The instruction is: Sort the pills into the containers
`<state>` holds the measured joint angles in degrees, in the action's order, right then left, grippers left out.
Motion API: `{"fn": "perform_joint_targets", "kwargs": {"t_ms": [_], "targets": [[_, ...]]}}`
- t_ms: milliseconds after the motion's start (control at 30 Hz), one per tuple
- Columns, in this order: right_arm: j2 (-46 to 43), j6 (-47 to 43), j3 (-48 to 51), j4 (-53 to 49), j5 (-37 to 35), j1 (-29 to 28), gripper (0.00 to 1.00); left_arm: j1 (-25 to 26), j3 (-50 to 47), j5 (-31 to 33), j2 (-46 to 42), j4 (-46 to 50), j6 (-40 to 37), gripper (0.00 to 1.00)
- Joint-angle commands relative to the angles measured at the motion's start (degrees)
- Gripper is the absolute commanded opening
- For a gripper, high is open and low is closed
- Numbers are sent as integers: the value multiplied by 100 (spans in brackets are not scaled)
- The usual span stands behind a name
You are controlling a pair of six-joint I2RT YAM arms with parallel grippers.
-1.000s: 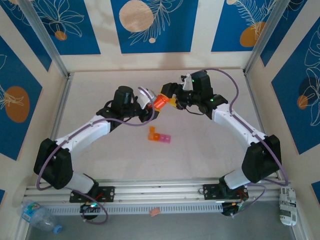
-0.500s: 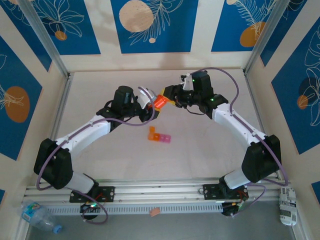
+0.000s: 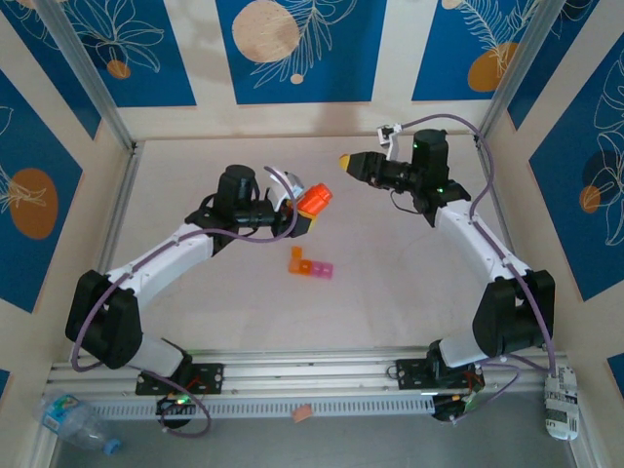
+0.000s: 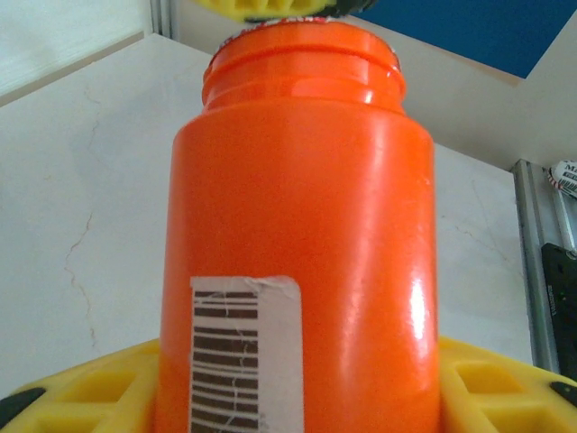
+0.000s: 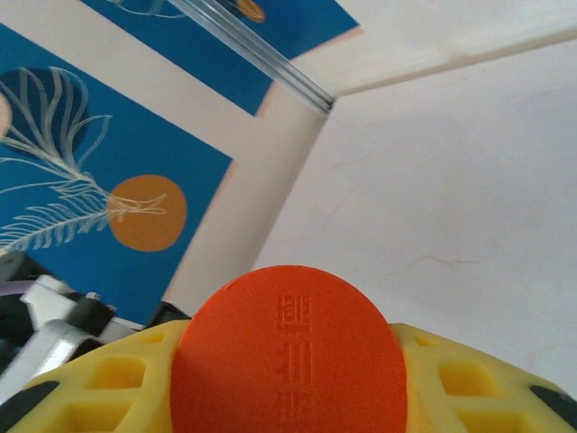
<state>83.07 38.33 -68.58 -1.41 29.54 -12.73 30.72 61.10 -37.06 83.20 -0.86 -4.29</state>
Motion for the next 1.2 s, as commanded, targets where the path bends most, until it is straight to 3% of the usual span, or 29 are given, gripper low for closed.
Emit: {"fn": "perform_joint_targets", "kwargs": {"t_ms": [0, 367, 567, 733, 1167], "targets": [[117, -375, 65, -1070, -1068, -5, 31, -41, -98, 20, -250, -195, 128, 0], [1170, -236, 415, -2383, -4230, -477, 27, -48, -715, 1175, -762, -533, 253, 0], [1684, 104, 508, -2537, -5107, -868, 29, -43, -797, 1394, -851, -525, 289, 0], [1827, 298, 732, -2412, -5085, -931, 35, -48, -850, 1507, -941, -534, 306, 0], [1624, 211, 945, -2367, -4620, -938, 75, -43, -966, 1632, -1154, -462, 517, 0]]}}
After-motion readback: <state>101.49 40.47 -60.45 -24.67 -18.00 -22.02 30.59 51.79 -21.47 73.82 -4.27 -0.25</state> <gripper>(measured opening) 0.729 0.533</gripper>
